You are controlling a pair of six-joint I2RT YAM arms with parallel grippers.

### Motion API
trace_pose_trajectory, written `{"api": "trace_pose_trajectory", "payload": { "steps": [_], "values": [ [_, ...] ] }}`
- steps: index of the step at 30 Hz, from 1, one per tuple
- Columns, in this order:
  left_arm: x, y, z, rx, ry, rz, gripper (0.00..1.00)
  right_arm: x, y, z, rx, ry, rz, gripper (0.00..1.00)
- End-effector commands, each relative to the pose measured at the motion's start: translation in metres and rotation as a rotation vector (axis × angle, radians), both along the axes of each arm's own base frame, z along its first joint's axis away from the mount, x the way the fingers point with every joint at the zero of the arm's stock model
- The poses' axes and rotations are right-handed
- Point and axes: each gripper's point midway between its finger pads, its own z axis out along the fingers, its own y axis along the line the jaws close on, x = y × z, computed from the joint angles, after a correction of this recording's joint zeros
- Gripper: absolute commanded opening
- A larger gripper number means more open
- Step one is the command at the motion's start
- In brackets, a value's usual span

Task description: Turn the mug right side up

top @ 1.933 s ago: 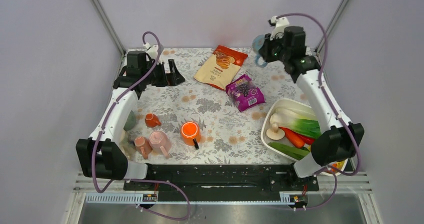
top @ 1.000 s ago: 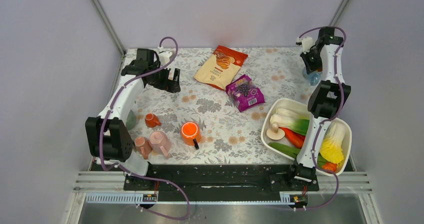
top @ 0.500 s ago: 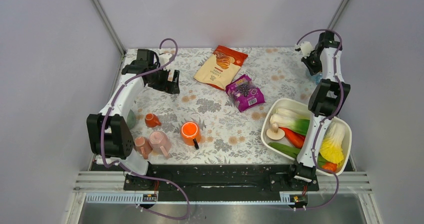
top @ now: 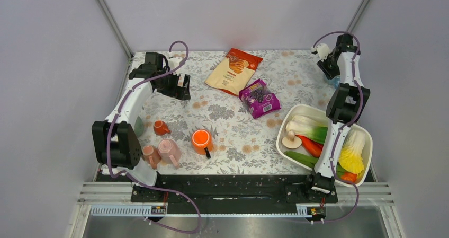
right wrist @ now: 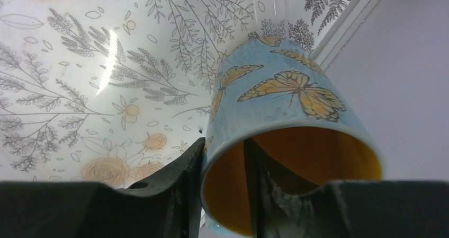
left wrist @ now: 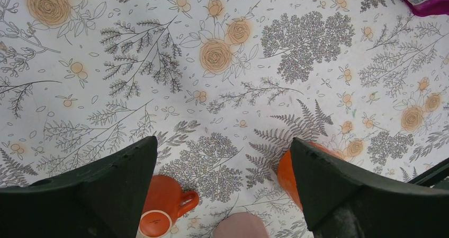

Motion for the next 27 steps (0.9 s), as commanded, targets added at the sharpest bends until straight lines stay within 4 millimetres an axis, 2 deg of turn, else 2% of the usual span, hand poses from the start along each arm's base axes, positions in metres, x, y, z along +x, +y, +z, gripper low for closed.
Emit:
{"api": "trace_pose_trajectory", "payload": {
  "steps": [1, 4, 7, 8, 11, 14, 17, 19, 23, 27],
  "values": [
    [0.005, -0.006, 0.02, -0.035, -0.064, -0.049, 0.99, 0.01, -0.009, 0.044, -0.061, -0.117, 0.002, 0.43],
    [0.002, -0.009, 0.023, -0.048, -0.073, -0.067, 0.99, 0.009, -0.009, 0.05, -0.061, -0.126, -0.003, 0.53],
    [-0.002, -0.012, 0.028, -0.061, -0.081, -0.09, 0.99, 0.007, -0.006, 0.061, -0.056, -0.145, -0.001, 0.55],
    [-0.003, -0.013, 0.029, -0.065, -0.085, -0.098, 0.99, 0.007, -0.005, 0.062, -0.053, -0.15, 0.004, 0.51],
    [-0.004, -0.014, 0.031, -0.07, -0.089, -0.104, 0.98, 0.006, -0.006, 0.053, -0.057, -0.134, 0.01, 0.27],
    [-0.005, -0.013, 0.03, -0.064, -0.089, -0.102, 0.98, 0.0, -0.006, 0.031, -0.058, -0.081, 0.018, 0.21],
    [-0.005, -0.013, 0.03, -0.062, -0.091, -0.104, 0.98, -0.006, -0.005, 0.022, -0.055, -0.052, 0.023, 0.15],
    [-0.005, -0.013, 0.03, -0.063, -0.09, -0.105, 0.98, -0.008, -0.004, 0.025, -0.055, -0.05, 0.032, 0.12],
    [-0.006, -0.015, 0.032, -0.074, -0.091, -0.11, 0.98, -0.014, 0.004, 0.045, -0.037, -0.062, 0.069, 0.0],
    [-0.007, -0.014, 0.033, -0.072, -0.094, -0.116, 0.98, -0.033, 0.019, 0.06, -0.002, -0.017, 0.16, 0.0]
  ]
}}
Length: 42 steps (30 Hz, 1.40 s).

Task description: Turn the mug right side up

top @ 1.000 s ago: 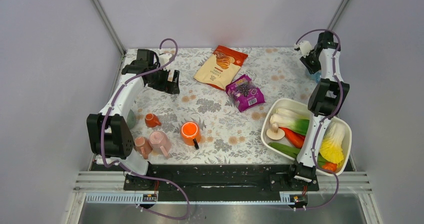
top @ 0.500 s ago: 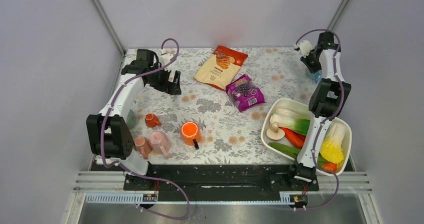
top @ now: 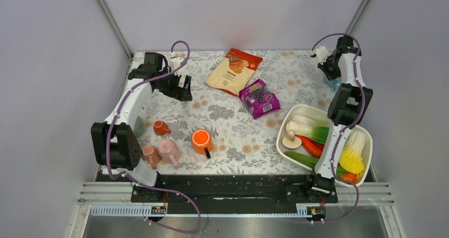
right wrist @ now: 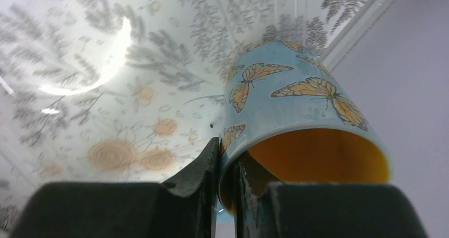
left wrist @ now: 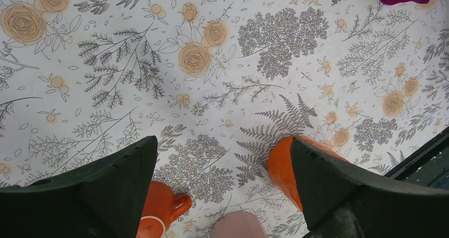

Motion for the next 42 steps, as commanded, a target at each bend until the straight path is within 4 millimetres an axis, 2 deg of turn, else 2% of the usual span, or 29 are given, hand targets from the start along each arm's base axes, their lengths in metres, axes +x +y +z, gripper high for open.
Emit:
{"api": "trace_pose_trajectory", "payload": {
  "steps": [1, 4, 14, 15, 18, 20, 24, 26, 27, 30, 33, 35, 37, 38, 40, 41, 42],
  "values": [
    [0.0, -0.002, 0.025, -0.021, -0.083, -0.032, 0.98, -0.031, 0.017, 0.059, 0.014, 0.01, 0.127, 0.0],
    [-0.001, -0.003, 0.026, -0.026, -0.083, -0.037, 0.98, -0.041, 0.018, 0.061, 0.004, 0.049, 0.167, 0.0],
    [0.002, -0.002, 0.021, -0.017, -0.068, -0.036, 0.98, -0.039, 0.017, 0.042, 0.007, 0.085, 0.196, 0.02],
    [0.002, -0.002, 0.02, -0.017, -0.065, -0.036, 0.98, -0.036, 0.014, 0.042, -0.007, 0.077, 0.188, 0.11],
    [0.003, -0.003, 0.021, -0.019, -0.065, -0.036, 0.98, -0.027, 0.009, 0.047, -0.025, 0.031, 0.15, 0.52],
    [0.002, -0.002, 0.021, -0.018, -0.064, -0.039, 0.99, -0.023, 0.013, 0.057, -0.006, -0.008, 0.152, 0.68],
    [0.0, -0.003, 0.022, -0.018, -0.068, -0.05, 0.99, -0.012, 0.014, 0.077, -0.008, -0.084, 0.135, 0.78],
    [-0.002, -0.004, 0.024, -0.018, -0.073, -0.064, 0.99, -0.011, 0.013, 0.087, -0.018, -0.109, 0.123, 0.95],
    [-0.004, -0.005, 0.026, -0.019, -0.079, -0.08, 0.98, -0.011, 0.014, 0.092, -0.02, -0.122, 0.117, 0.99],
    [-0.013, -0.014, 0.036, 0.005, -0.105, -0.166, 0.96, -0.006, 0.018, 0.121, -0.029, -0.205, 0.073, 1.0],
    [-0.041, -0.042, 0.047, 0.068, -0.128, -0.389, 0.92, 0.001, 0.031, 0.162, -0.001, -0.333, -0.005, 1.0],
    [-0.076, -0.066, 0.049, 0.109, -0.129, -0.61, 0.88, -0.001, 0.052, 0.189, 0.05, -0.401, -0.014, 1.0],
    [-0.128, -0.08, 0.043, 0.15, -0.115, -0.932, 0.82, -0.01, 0.084, 0.212, 0.127, -0.444, 0.033, 0.99],
    [-0.16, -0.077, 0.035, 0.173, -0.081, -1.114, 0.81, -0.017, 0.102, 0.221, 0.167, -0.462, 0.078, 0.99],
    [-0.195, -0.078, 0.02, 0.234, -0.048, -1.349, 0.81, -0.032, 0.142, 0.236, 0.238, -0.505, 0.163, 0.99],
    [-0.204, -0.079, 0.012, 0.273, -0.023, -1.412, 0.81, -0.041, 0.158, 0.256, 0.243, -0.577, 0.204, 0.99],
    [-0.213, -0.08, 0.003, 0.309, -0.003, -1.477, 0.81, -0.05, 0.174, 0.252, 0.248, -0.595, 0.244, 1.0]
  ]
}}
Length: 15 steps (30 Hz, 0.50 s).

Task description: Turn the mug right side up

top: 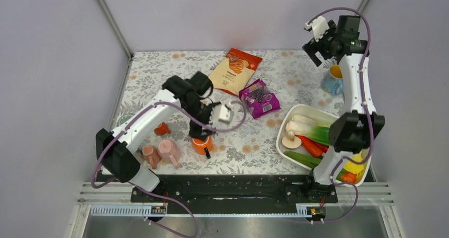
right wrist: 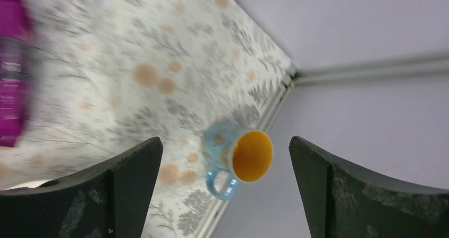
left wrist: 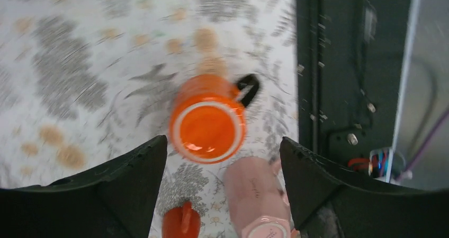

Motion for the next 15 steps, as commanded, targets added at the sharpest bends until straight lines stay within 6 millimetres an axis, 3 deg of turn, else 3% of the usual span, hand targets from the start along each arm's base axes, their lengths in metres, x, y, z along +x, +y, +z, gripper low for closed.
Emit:
{"api": "trace_pose_trajectory", "payload": {
  "steps": [1, 3, 5, 11, 15],
  "values": [
    [-0.08, 0.02, -0.024, 0.181, 0.049, -0.502, 0.81, -0.037, 0.091, 0.065, 0.102, -0.25, 0.197, 0.99],
    [-0.087, 0.011, -0.04, 0.198, 0.017, -0.579, 0.82, -0.053, 0.124, 0.071, 0.123, -0.312, 0.269, 0.99],
    [-0.081, 0.003, -0.054, 0.223, -0.055, -0.617, 0.83, -0.071, 0.142, 0.075, 0.196, -0.33, 0.309, 0.99],
    [-0.06, -0.012, -0.091, 0.292, -0.229, -0.68, 0.86, -0.106, 0.177, 0.078, 0.295, -0.393, 0.449, 0.99],
    [-0.038, -0.018, -0.112, 0.333, -0.332, -0.626, 0.79, -0.12, 0.194, 0.086, 0.375, -0.387, 0.517, 0.99]
  ]
}}
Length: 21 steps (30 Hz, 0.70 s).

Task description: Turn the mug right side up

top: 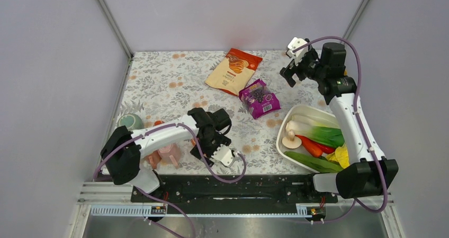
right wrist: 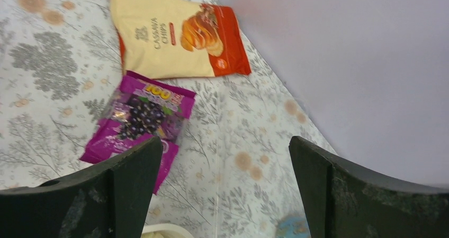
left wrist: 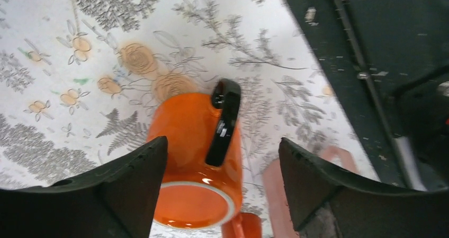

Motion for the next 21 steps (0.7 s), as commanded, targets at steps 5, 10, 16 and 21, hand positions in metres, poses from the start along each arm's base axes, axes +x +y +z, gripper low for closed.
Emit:
{"api": "trace_pose_trajectory", "payload": {
  "steps": [5, 10, 16, 21],
  "values": [
    [0.053, -0.012, -0.029, -0.024, -0.274, -0.001, 0.6, -0.018, 0.031, 0.035, 0.117, -0.1, 0.146, 0.99],
    [0.063, -0.012, -0.035, -0.032, -0.316, 0.007, 0.39, -0.024, 0.036, 0.034, 0.131, -0.096, 0.178, 0.99],
    [0.089, -0.008, -0.036, -0.003, -0.332, 0.141, 0.0, -0.024, 0.035, 0.036, 0.166, -0.1, 0.15, 0.99],
    [0.125, -0.024, -0.006, -0.19, -0.271, 0.441, 0.0, -0.014, 0.022, 0.045, 0.331, -0.033, -0.029, 1.0]
  ]
}}
